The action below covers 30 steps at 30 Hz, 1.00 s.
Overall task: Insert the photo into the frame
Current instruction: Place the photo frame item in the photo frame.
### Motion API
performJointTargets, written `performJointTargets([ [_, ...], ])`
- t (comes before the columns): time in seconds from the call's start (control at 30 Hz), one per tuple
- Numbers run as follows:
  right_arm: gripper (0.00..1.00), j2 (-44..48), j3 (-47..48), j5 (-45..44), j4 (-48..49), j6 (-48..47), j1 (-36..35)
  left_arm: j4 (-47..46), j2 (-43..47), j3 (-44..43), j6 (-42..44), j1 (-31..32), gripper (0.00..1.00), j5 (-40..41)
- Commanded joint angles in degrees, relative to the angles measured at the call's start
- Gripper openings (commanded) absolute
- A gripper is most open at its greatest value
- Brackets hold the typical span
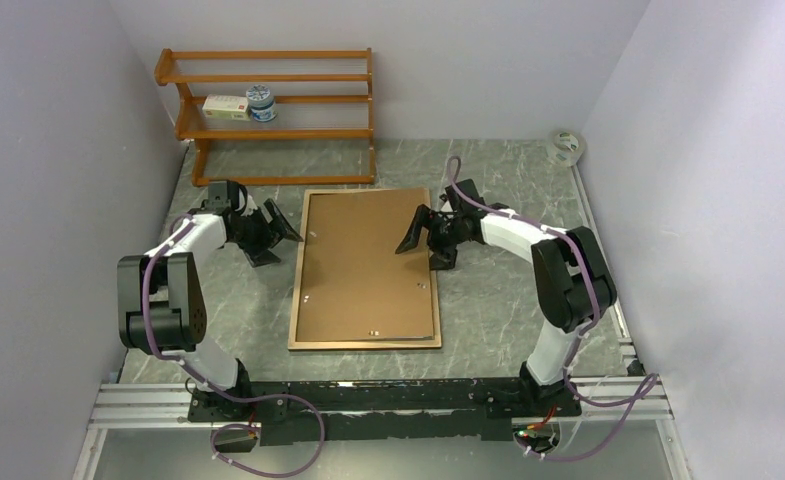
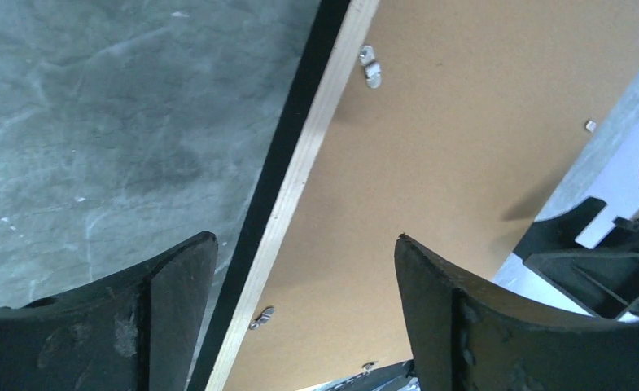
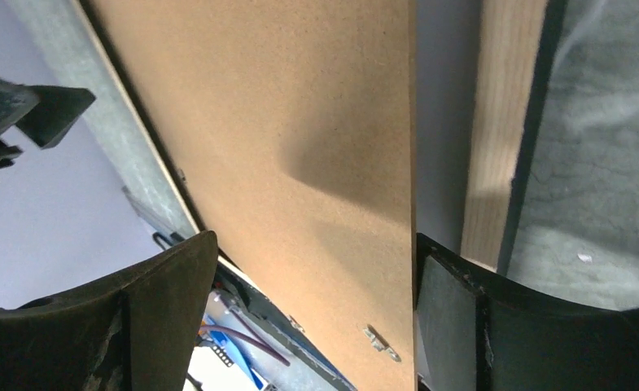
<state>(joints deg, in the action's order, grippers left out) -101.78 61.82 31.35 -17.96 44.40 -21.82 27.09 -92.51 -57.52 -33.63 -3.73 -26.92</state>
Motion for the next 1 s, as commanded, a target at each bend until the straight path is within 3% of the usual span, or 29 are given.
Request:
performJointTargets([
  [0.0, 0.91, 0.7, 5.5, -6.8, -13.3, -2.0, -0.8, 1.2, 0.6, -0.3, -0.1, 0.0, 0.88, 3.8],
  [0.13, 0.98, 2.4, 8.3, -12.1, -19.6, -4.2, -0.8, 0.8, 0.5, 0.4, -0.4, 0.0, 0.91, 3.6],
  [0.3, 0.99, 4.4, 10.4, -16.7, -24.1, -5.7, -0.8, 1.2, -0.9, 0.3, 0.1, 0.0, 0.92, 3.0],
  [0.63, 0.98, 4.9, 9.2, -21.3, -19.4, -9.9, -0.8, 0.7, -4.1, 1.2, 0.1, 0.1, 0.81, -0.9],
  [0.73, 0.92, 3.0, 10.0, -21.7, -17.2, -10.6, -0.8, 0.6, -5.2, 1.0, 0.4, 0.1, 0.74, -2.3],
  [0.97, 0.56, -3.6, 15.1, -25.8, -15.9, -11.1, -0.8, 1.4, -7.1, -0.2, 1.8, 0.2, 0.7, -2.1],
])
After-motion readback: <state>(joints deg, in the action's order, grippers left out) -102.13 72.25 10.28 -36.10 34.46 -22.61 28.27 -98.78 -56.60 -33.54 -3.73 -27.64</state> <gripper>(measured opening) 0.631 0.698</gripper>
